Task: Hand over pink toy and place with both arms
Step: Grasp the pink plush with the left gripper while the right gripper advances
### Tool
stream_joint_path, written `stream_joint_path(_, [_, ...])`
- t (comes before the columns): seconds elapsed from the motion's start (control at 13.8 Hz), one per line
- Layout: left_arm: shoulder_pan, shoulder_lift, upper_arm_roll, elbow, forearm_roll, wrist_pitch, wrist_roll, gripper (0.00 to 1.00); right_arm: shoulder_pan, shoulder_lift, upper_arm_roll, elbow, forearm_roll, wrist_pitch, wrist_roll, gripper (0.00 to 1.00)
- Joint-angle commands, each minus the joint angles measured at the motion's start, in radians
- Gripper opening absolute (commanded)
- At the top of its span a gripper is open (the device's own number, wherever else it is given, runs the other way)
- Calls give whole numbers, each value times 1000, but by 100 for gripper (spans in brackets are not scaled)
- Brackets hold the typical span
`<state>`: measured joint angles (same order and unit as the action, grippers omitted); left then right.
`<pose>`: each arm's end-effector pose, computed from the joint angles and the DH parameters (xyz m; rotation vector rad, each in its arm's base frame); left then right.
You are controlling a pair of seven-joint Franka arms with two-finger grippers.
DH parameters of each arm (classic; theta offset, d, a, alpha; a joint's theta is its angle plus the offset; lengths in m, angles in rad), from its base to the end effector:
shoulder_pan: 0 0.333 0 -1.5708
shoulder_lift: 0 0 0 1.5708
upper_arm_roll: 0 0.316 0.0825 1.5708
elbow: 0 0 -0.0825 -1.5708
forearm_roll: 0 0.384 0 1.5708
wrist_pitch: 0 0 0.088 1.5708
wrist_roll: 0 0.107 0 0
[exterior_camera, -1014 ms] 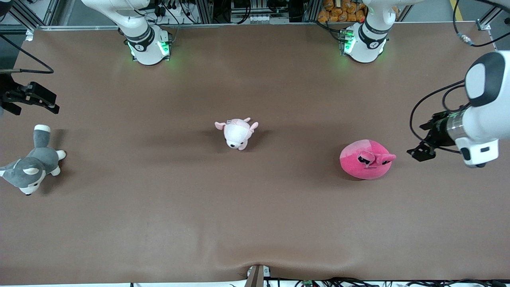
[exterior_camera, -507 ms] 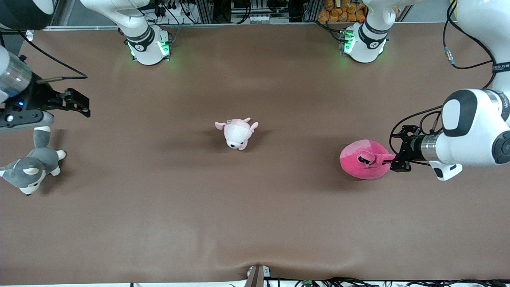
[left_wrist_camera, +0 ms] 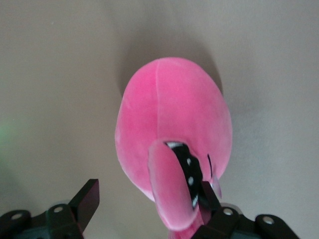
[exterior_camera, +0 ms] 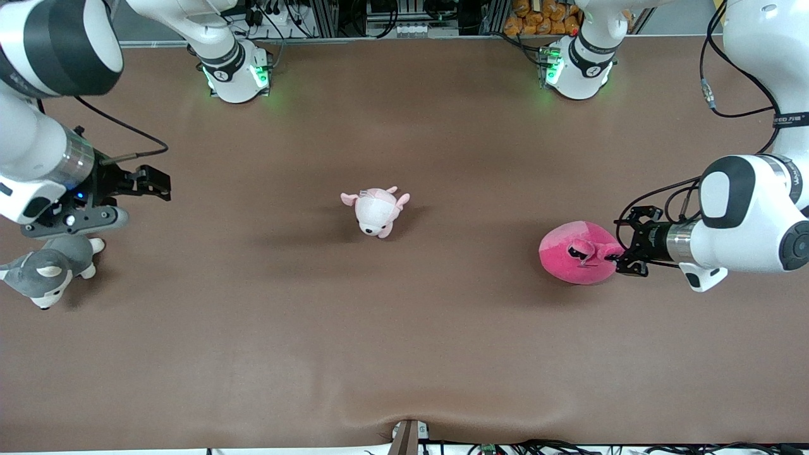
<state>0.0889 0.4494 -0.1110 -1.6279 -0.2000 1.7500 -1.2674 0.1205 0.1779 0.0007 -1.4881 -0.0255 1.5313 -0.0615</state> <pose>0.6369 -0.0245 0.3420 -2.4318 -1.8807 0.6274 0.5960 0.0697 0.5572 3.0922 0.2844 -0.2082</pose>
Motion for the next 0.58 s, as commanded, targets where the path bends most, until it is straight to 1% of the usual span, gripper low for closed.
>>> stream_joint_path(0.0, [12, 20, 1, 14, -22, 14, -17, 87, -36, 9, -2, 11, 18, -16, 2, 100])
stream_joint_path(0.07, [12, 25, 1, 14, -22, 16, -17, 84, -57, 11, -2, 11, 65, -29, 5, 100])
stream_joint_path(0.14, [12, 25, -1, 14, -25, 22, -17, 81, -85, 14, -4, 9, 140, -40, 28, 100])
stream_joint_path(0.22, [12, 26, 1, 14, -32, 22, -17, 76, -111, 20, -4, 5, 212, -65, 93, 100])
stream_joint_path(0.29, [14, 28, 1, 14, -57, 22, -17, 70, -114, 29, -4, 6, 263, -95, 164, 100])
stream_joint_path(0.36, [12, 31, 1, 14, -77, 22, -18, 62, -113, 31, -4, 6, 312, -103, 224, 100])
stream_joint_path(0.43, [12, 31, 1, 14, -79, 20, -17, 47, -101, 32, -2, 6, 353, -108, 280, 100])
stream_joint_path(0.51, [12, 31, 1, 14, -81, 20, -17, 27, -90, 32, 1, 6, 384, -117, 339, 100])
